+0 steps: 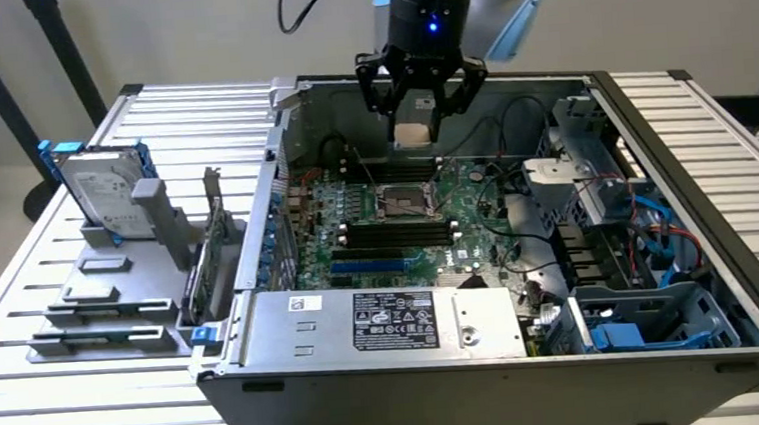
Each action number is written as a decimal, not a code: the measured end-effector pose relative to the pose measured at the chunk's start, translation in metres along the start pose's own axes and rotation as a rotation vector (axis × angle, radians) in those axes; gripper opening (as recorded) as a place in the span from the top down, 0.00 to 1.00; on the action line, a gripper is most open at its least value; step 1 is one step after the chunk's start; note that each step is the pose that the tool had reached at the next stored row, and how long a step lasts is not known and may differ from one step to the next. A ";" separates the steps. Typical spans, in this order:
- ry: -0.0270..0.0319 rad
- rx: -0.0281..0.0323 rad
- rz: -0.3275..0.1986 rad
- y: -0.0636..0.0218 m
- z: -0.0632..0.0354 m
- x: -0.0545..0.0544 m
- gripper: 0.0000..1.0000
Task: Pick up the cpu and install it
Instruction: 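Place the cpu into insertion slot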
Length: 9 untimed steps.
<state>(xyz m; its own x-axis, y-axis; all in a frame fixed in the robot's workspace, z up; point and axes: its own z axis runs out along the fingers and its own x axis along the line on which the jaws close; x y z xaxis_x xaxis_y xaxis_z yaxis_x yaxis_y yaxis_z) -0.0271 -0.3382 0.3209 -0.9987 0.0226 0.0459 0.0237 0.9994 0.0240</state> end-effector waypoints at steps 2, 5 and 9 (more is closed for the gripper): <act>0.0005 0.0018 0.000 0.0000 0.0000 0.000 0.45; 0.0004 0.0008 0.000 -0.0001 0.0007 0.004 0.45; 0.0000 -0.0003 0.023 0.0003 0.0043 0.009 0.45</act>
<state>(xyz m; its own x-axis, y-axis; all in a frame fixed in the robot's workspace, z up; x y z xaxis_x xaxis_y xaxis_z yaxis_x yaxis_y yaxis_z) -0.0368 -0.3376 0.3170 -0.9979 0.0460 0.0464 0.0471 0.9986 0.0232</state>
